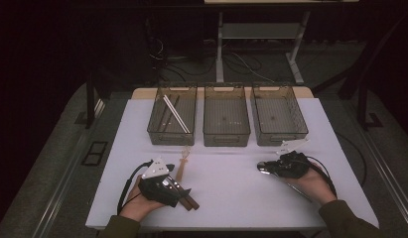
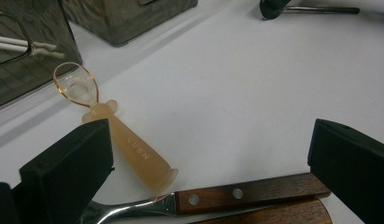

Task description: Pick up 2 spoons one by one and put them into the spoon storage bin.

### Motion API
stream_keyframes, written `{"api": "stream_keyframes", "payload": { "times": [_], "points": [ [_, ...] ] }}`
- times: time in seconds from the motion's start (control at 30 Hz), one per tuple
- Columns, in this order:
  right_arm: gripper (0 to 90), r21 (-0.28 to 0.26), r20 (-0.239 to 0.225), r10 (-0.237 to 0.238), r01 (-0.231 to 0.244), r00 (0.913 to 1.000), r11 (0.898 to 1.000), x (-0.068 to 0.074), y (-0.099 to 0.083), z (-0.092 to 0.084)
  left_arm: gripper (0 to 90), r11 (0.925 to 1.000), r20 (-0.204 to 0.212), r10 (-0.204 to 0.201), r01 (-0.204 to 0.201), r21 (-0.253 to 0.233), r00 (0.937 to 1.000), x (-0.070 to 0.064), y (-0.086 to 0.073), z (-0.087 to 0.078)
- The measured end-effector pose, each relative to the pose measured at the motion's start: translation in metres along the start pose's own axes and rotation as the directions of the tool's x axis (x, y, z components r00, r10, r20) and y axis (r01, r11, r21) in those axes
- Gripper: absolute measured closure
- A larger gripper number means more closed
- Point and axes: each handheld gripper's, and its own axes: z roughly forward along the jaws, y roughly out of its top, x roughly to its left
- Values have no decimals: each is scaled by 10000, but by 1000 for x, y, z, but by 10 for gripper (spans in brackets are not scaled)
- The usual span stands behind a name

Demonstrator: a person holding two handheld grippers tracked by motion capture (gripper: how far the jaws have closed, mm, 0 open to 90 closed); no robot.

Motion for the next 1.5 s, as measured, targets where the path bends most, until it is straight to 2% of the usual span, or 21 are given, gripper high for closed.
{"api": "stream_keyframes", "payload": {
  "times": [0.17,0.33,0.77,1.2,1.5],
  "points": [
    [861,185,-273,-187,192,9995,9996,4,1,0,0,10000,0,23,-23,0,10000,0,0,0],
    [872,218,-456,35,-25,9990,9998,2,1,0,0,10000,6,48,-48,-3,10000,0,0,0],
    [876,134,-528,165,-158,9985,9998,2,3,-1,0,10000,179,6,-6,-3,9998,0,-2,0],
    [876,-820,-354,485,-513,9982,9953,-1,18,-12,0,10000,153,-4,4,26,9999,0,-1,2],
    [876,-1622,-334,757,-801,9966,9835,-5,32,-18,0,10000,174,19,-20,34,9998,0,-1,2]
  ]
}}
